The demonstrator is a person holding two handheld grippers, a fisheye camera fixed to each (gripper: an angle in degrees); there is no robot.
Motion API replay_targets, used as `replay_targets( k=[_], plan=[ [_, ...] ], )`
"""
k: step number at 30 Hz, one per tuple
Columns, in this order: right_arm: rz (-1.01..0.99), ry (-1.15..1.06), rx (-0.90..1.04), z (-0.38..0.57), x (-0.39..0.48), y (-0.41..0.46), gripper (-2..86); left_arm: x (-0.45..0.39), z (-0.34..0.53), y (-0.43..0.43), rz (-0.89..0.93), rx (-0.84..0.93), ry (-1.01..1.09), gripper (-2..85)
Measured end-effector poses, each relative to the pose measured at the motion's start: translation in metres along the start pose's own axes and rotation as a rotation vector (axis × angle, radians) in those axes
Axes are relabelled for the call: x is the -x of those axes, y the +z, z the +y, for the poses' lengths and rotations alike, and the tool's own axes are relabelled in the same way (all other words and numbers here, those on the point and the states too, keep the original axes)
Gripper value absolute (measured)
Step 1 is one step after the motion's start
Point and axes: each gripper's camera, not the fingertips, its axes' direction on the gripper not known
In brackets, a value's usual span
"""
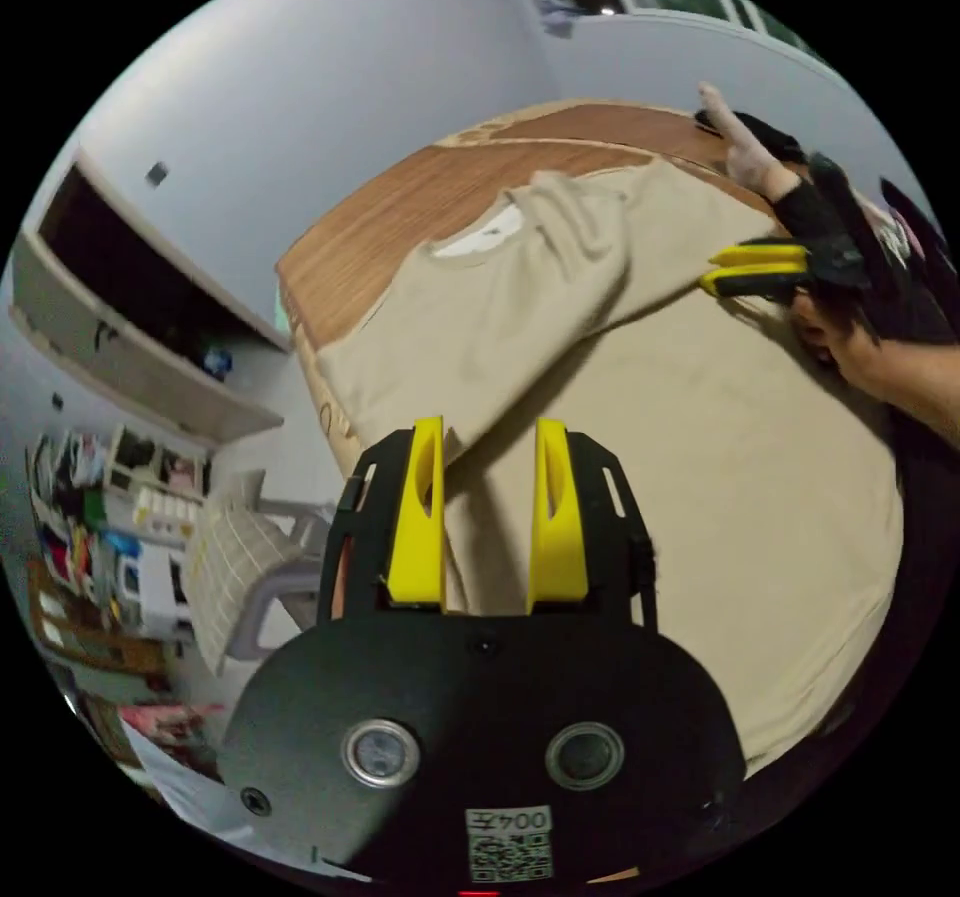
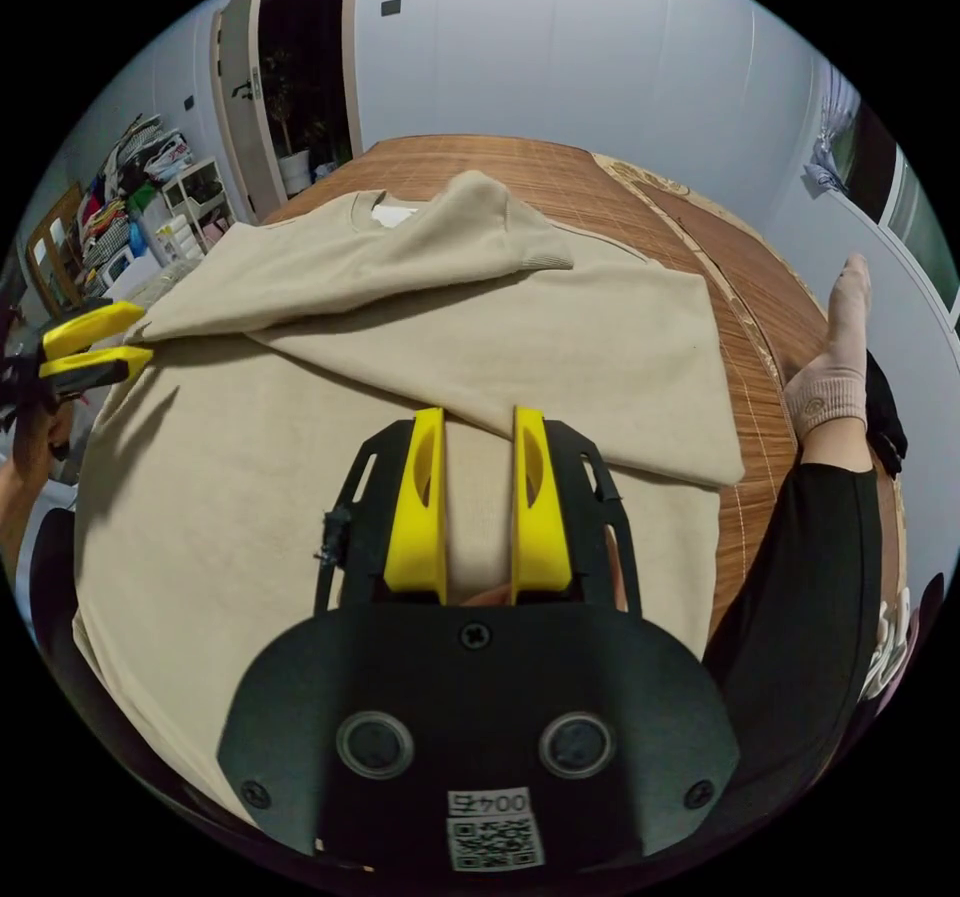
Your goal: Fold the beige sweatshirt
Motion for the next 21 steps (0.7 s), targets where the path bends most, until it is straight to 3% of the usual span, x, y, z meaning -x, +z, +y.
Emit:
replay_targets(
  k=[5,11,16,21],
  plan=[
    [-0.009,0.007,-0.002,-0.005,-0.011,0.002,10.7,0.001,0.012,0.039,0.068,-0.011,-0.257,11.9],
    [-0.008,0.007,-0.003,-0.011,-0.025,0.004,10.7,-0.048,0.016,0.071,-0.024,-0.025,-0.229,11.7],
    [-0.019,0.012,-0.005,-0.015,-0.042,0.004,10.5,-0.06,0.018,0.084,0.001,-0.033,-0.241,11.6],
    [-0.156,0.129,-0.075,-0.017,-0.087,-0.013,10.2,-0.072,0.021,0.096,-0.007,-0.038,-0.237,11.6]
  ],
)
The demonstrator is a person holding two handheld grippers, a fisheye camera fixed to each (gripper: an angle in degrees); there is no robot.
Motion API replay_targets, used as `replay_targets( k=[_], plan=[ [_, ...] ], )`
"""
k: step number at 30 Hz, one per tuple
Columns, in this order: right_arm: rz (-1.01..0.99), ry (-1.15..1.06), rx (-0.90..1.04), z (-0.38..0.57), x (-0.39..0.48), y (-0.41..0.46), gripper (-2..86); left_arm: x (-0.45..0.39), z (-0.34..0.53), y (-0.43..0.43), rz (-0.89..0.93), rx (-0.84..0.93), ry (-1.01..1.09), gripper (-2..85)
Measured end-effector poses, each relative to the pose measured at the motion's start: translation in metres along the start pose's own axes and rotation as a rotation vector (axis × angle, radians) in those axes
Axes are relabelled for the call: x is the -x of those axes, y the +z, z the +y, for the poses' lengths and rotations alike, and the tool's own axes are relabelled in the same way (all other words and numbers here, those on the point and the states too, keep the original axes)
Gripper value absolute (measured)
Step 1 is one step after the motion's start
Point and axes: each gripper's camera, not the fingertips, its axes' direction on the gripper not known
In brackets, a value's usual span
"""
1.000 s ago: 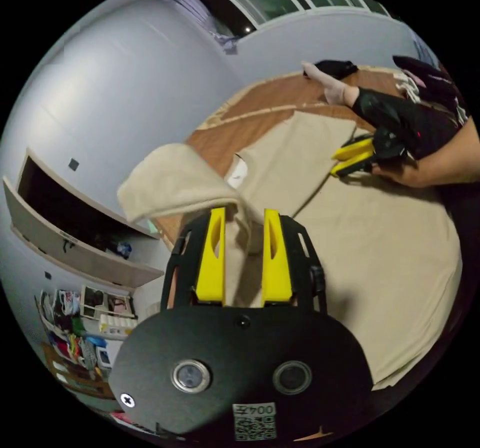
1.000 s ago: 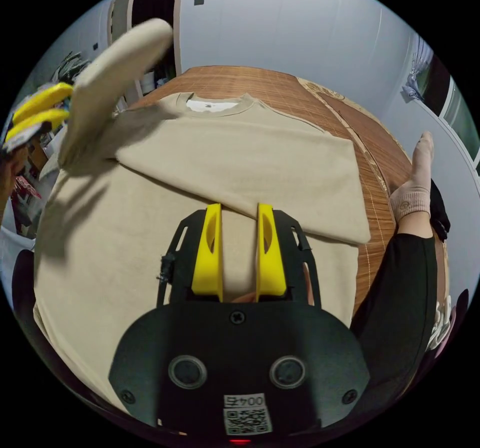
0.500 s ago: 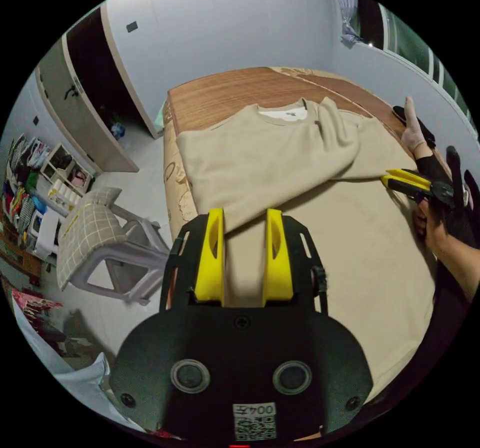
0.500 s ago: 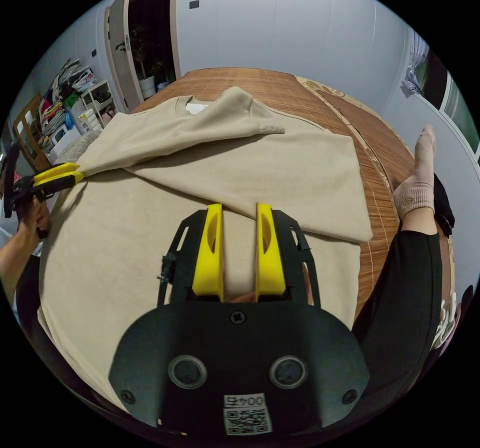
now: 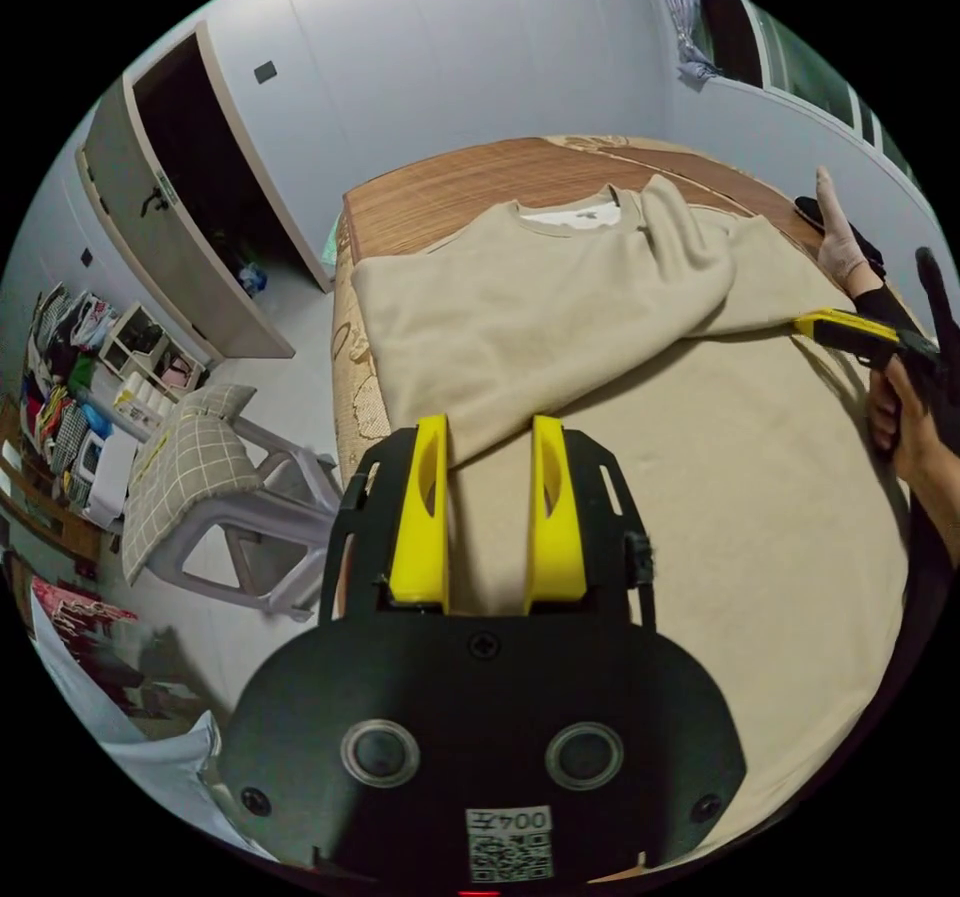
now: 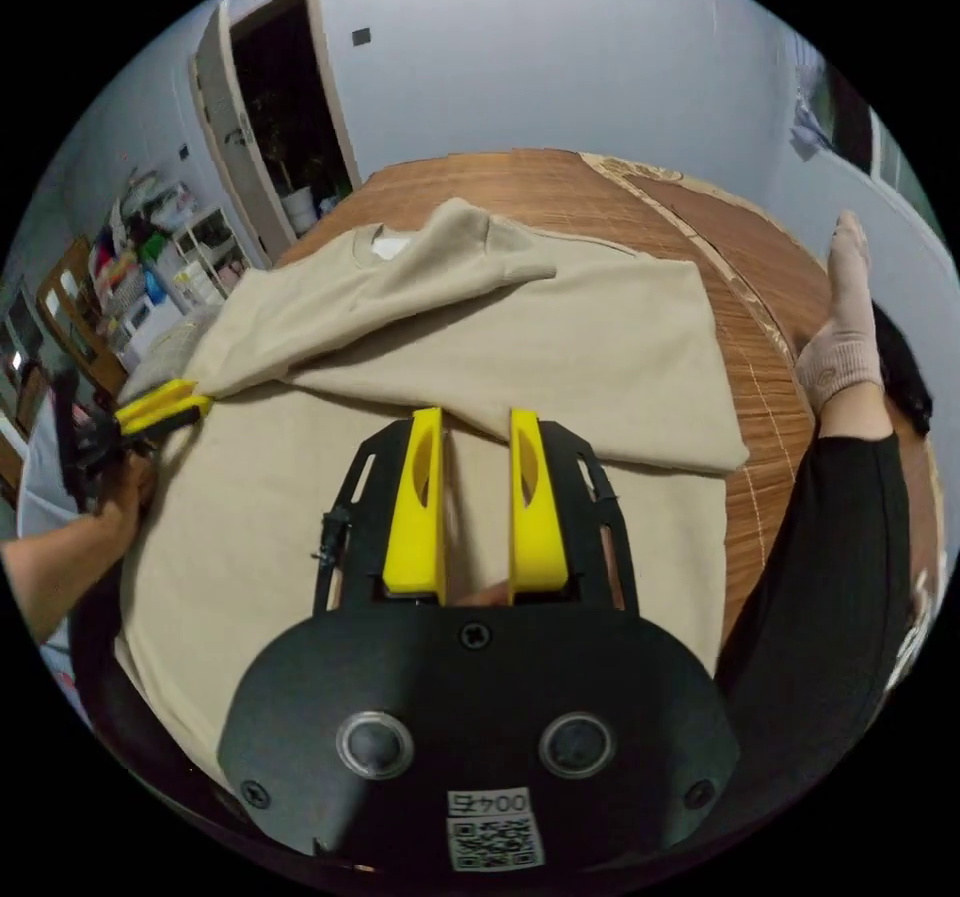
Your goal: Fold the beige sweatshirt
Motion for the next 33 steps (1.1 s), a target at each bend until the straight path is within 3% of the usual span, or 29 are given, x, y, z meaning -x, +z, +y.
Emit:
replay_targets(
  k=[3,8,12,16,20,24,28,30,33],
  plan=[
    [-0.19,0.133,-0.122,-0.015,-0.038,-0.022,10.0,-0.001,0.003,0.006,0.01,-0.002,-0.004,11.6],
    [-0.387,0.354,-0.097,-0.073,-0.105,-0.009,10.3,-0.003,0.006,0.014,0.01,-0.008,0.005,11.8],
    [-0.597,0.575,0.104,-0.119,-0.155,0.049,11.8,-0.001,0.009,0.02,0.01,-0.011,0.006,12.0],
    [-0.592,0.622,0.163,-0.139,-0.169,0.08,11.4,0.003,0.01,0.025,0.008,-0.013,0.008,12.0],
    [-0.572,0.559,0.256,-0.168,-0.158,0.099,5.5,0.01,0.011,0.03,0.007,-0.015,0.007,12.1],
    [-0.432,0.322,0.061,-0.197,-0.131,0.025,4.8,0.019,0.011,0.034,0.006,-0.015,0.008,12.0],
    [-0.292,0.2,0.018,-0.168,-0.125,-0.022,4.5,0.028,0.01,0.037,0.005,-0.017,0.006,12.0],
    [-0.214,0.156,0.126,-0.135,-0.139,-0.002,4.6,0.033,0.009,0.039,0.001,-0.017,0.011,12.0],
    [-0.291,0.225,0.289,-0.104,-0.17,0.039,5.3,0.042,0.007,0.041,-0.001,-0.016,0.013,12.2]
  ],
)
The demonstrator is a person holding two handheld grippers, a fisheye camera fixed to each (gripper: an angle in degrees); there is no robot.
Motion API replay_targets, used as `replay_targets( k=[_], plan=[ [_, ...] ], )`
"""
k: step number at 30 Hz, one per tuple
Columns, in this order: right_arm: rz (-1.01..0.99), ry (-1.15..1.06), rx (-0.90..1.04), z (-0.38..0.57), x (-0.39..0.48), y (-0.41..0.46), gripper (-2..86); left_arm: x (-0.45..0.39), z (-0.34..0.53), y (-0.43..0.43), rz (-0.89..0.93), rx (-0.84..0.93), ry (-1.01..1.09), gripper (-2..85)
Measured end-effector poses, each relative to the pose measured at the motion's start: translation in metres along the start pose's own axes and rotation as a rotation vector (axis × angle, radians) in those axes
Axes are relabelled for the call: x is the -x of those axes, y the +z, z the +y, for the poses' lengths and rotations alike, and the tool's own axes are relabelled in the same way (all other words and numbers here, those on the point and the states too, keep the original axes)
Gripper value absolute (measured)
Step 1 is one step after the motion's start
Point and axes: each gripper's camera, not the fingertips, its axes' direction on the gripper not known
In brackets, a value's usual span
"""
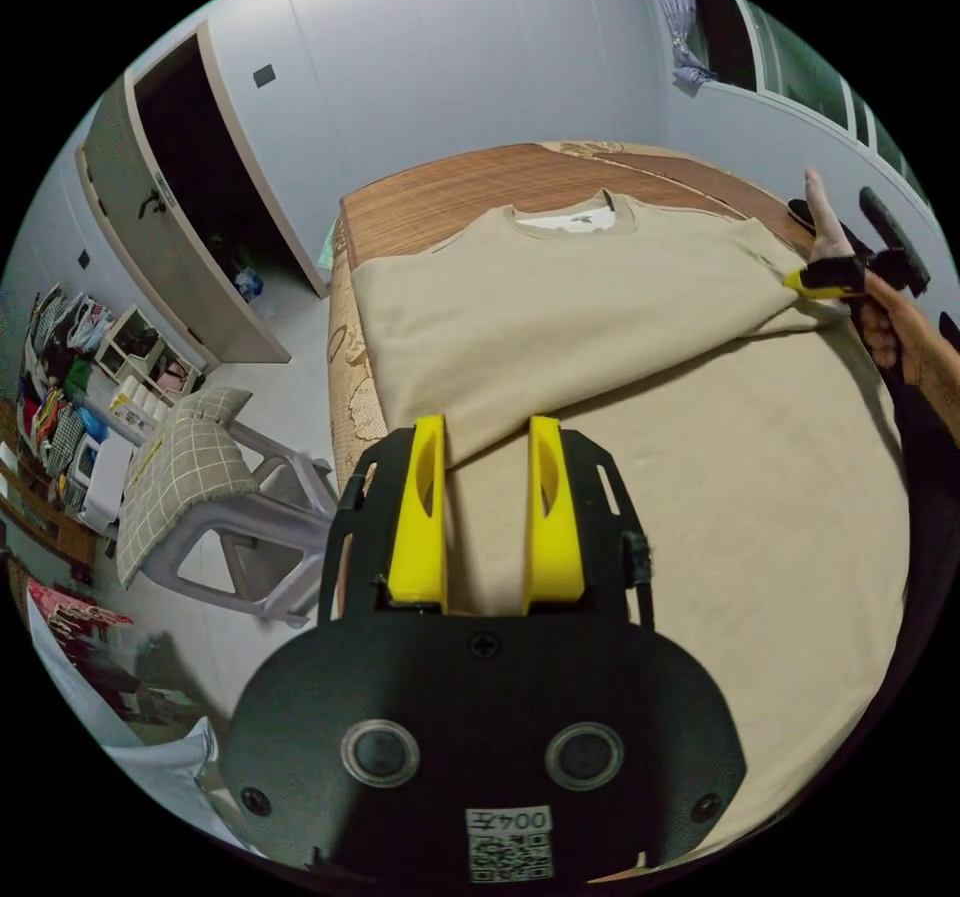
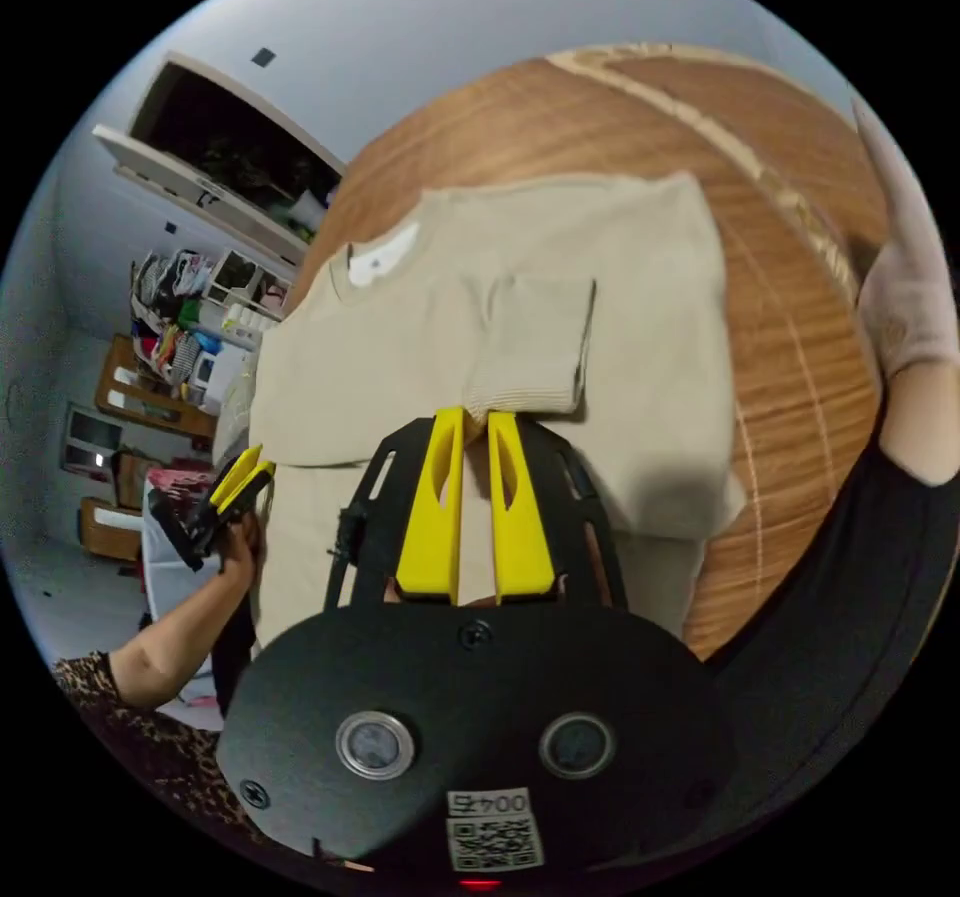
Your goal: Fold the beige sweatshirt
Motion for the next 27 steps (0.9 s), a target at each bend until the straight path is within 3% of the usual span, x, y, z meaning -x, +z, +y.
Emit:
replay_targets(
  k=[11,16,20,24,27],
  plan=[
    [-0.068,0.083,-0.076,-0.003,-0.051,-0.064,9.7,0.035,-0.011,0.006,-0.004,0.008,0.009,12.3],
    [-0.232,0.164,-0.013,-0.018,-0.084,-0.044,10.0,0.055,-0.019,0.007,0.009,0.021,0.008,12.7],
    [-0.286,0.193,0.007,-0.026,-0.092,-0.035,10.0,0.081,-0.032,0.0,0.155,0.059,0.024,16.2],
    [-0.324,0.175,0.027,-0.028,-0.088,-0.033,10.1,0.131,-0.046,-0.034,0.255,-0.087,-0.143,16.6],
    [-0.34,0.183,0.026,-0.029,-0.086,-0.027,9.4,0.164,-0.069,-0.029,0.262,-0.101,-0.211,15.6]
  ],
)
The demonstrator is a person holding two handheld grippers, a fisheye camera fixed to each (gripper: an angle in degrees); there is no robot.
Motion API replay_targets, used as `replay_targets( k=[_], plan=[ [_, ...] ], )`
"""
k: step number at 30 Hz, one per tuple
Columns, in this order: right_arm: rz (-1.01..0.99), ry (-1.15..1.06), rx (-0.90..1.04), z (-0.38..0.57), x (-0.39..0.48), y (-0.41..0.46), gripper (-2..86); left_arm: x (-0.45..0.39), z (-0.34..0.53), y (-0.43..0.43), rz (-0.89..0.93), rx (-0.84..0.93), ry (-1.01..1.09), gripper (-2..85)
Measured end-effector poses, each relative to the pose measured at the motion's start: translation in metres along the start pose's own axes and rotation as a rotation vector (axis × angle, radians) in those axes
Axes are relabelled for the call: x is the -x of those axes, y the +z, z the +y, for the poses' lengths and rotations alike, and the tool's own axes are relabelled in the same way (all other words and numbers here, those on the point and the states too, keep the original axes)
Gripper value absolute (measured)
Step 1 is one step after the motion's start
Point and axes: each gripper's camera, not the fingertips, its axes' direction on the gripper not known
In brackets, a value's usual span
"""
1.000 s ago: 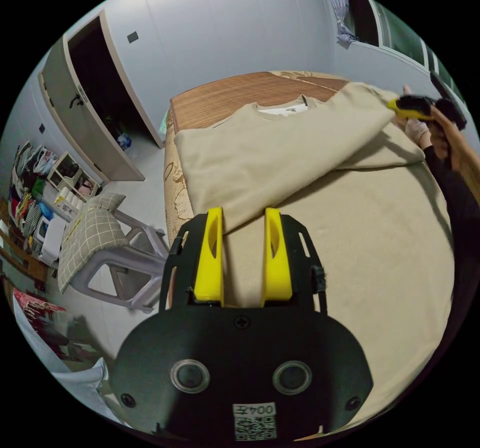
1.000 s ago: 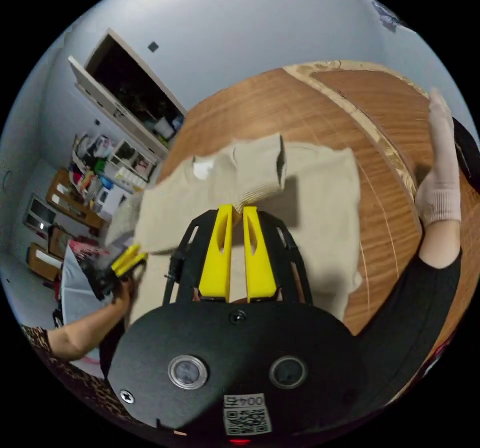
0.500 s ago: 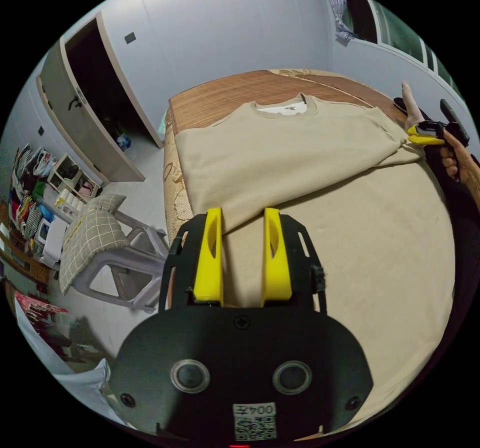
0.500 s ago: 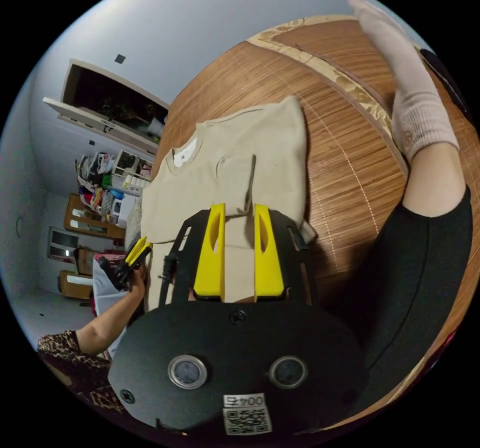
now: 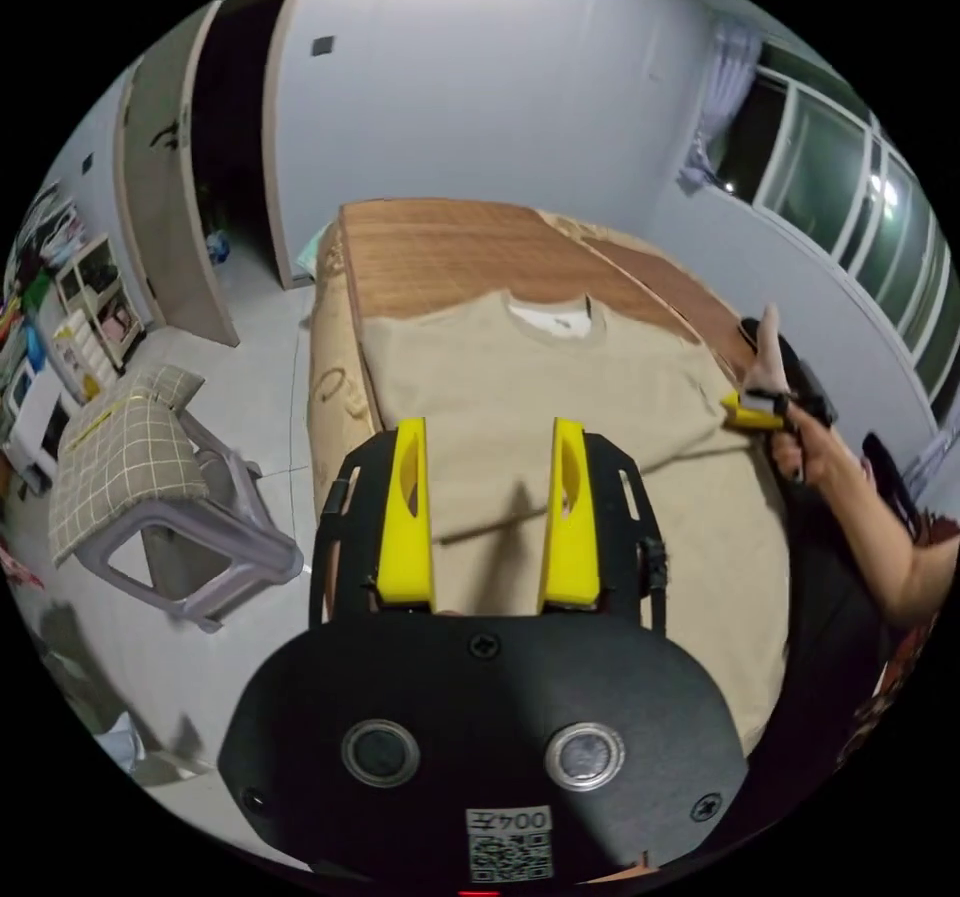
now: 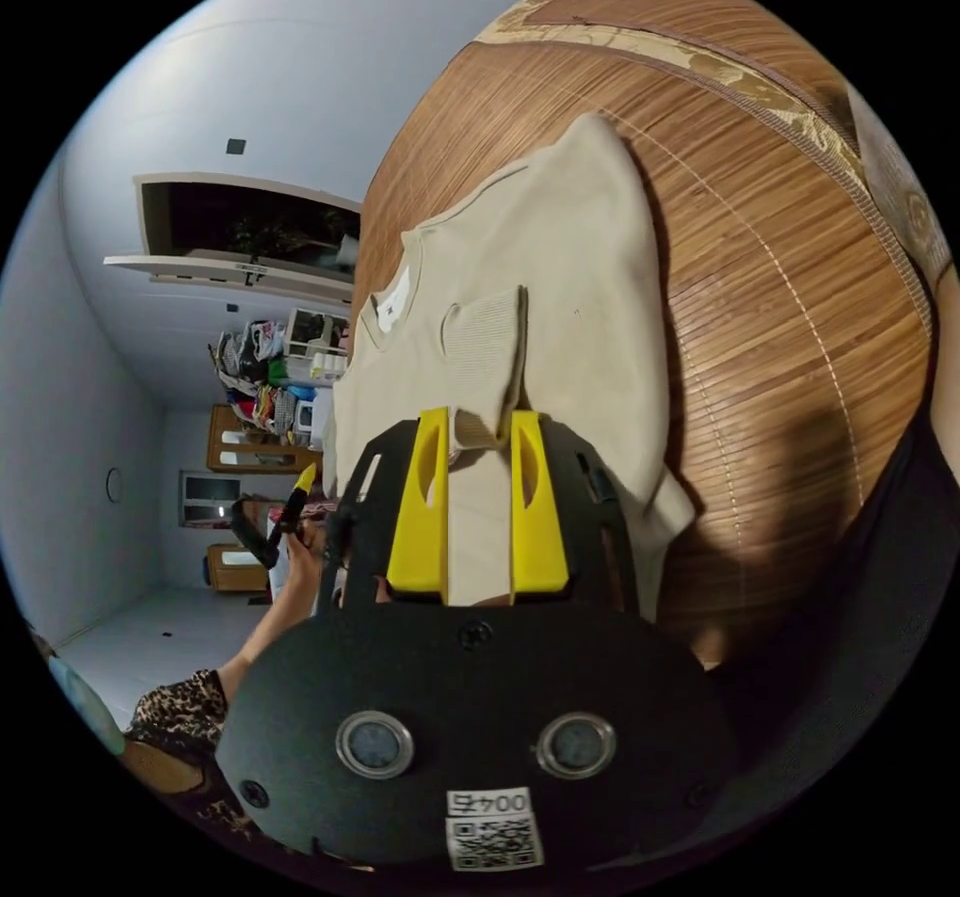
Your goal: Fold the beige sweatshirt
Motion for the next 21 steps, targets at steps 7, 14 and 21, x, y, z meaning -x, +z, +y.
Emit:
replay_targets(
  k=[7,14,21],
  plan=[
    [-0.029,-0.052,-0.022,0.006,0.018,0.015,4.6,0.024,-0.057,0.041,-0.028,0.041,-0.043,14.4],
    [0.359,-0.311,-0.031,0.028,0.093,0.024,4.2,0.05,-0.09,0.09,-0.127,0.134,-0.103,15.3],
    [0.404,-0.234,0.037,0.032,0.077,0.052,4.2,0.052,-0.091,0.103,-0.226,0.142,-0.063,14.4]
  ],
)
